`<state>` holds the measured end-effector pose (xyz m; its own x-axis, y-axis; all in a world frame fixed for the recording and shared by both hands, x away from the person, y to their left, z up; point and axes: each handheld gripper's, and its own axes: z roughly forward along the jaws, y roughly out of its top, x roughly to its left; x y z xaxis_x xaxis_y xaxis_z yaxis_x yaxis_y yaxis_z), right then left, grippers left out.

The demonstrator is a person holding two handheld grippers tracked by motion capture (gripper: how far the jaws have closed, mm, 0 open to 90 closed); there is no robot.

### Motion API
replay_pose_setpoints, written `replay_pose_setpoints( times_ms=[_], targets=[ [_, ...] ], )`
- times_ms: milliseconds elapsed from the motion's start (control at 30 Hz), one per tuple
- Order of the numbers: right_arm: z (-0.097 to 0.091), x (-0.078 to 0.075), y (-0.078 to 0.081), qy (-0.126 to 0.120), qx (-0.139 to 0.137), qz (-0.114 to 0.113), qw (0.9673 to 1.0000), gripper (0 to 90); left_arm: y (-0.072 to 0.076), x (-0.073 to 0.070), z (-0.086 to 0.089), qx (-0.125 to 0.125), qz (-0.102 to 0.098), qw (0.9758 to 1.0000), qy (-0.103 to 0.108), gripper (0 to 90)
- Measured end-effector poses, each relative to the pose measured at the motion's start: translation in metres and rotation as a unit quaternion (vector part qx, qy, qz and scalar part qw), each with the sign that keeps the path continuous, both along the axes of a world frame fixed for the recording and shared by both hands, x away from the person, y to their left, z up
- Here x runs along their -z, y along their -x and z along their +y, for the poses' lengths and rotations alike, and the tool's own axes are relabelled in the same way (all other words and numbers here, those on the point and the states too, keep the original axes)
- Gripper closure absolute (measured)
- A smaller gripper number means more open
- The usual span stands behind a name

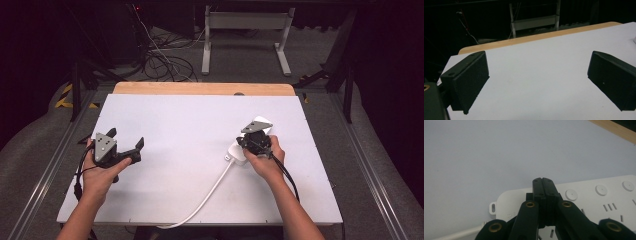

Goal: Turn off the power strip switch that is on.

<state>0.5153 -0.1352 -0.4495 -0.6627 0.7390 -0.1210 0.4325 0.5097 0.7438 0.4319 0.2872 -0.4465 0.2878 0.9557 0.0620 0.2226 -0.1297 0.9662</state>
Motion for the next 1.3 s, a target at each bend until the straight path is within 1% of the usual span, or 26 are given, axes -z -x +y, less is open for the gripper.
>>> replay_pose_setpoints(
  times_ms=[67,233,467,767,800,833,1000,1167,1300],
  targets=[
    [0.000,0.001,-0.001,0.004,0.000,0.002,1.0000,90.0,0.000,0.000,0.000,0.001,0.001,1.0000,0.002,4.1],
    [0.000,0.002,-0.001,0.004,0.000,0.003,1.0000,90.0,0.000,0.000,0.000,0.000,0.001,1.0000,0.003,4.1],
    [-0.001,0.006,-0.003,0.007,0.005,0.013,0.9999,90.0,0.000,0.000,0.000,0.002,0.002,1.0000,0.001,4.1],
    [-0.001,0.008,-0.004,0.004,0.005,0.014,0.9999,90.0,0.000,0.001,0.000,0.001,0.003,1.0000,0.003,4.1],
    [-0.001,0.009,-0.004,0.004,0.008,0.015,0.9998,90.0,0.000,0.001,0.000,0.001,0.004,1.0000,0.003,4.2],
    [0.000,0.010,-0.004,0.009,0.011,0.008,0.9999,90.0,0.000,0.000,0.000,0.002,0.004,1.0000,0.002,4.2],
    [-0.001,0.011,-0.003,0.002,0.013,0.008,0.9999,90.0,0.001,0.000,0.000,0.001,0.003,1.0000,0.003,4.2],
    [0.001,0.012,-0.002,0.000,0.017,0.003,0.9999,90.0,0.000,0.000,0.000,0.002,0.003,1.0000,-0.001,4.2],
    [0.000,0.012,-0.004,-0.014,0.022,0.014,0.9995,90.0,0.000,0.001,0.000,0.003,0.004,1.0000,0.000,4.2]
  ],
)
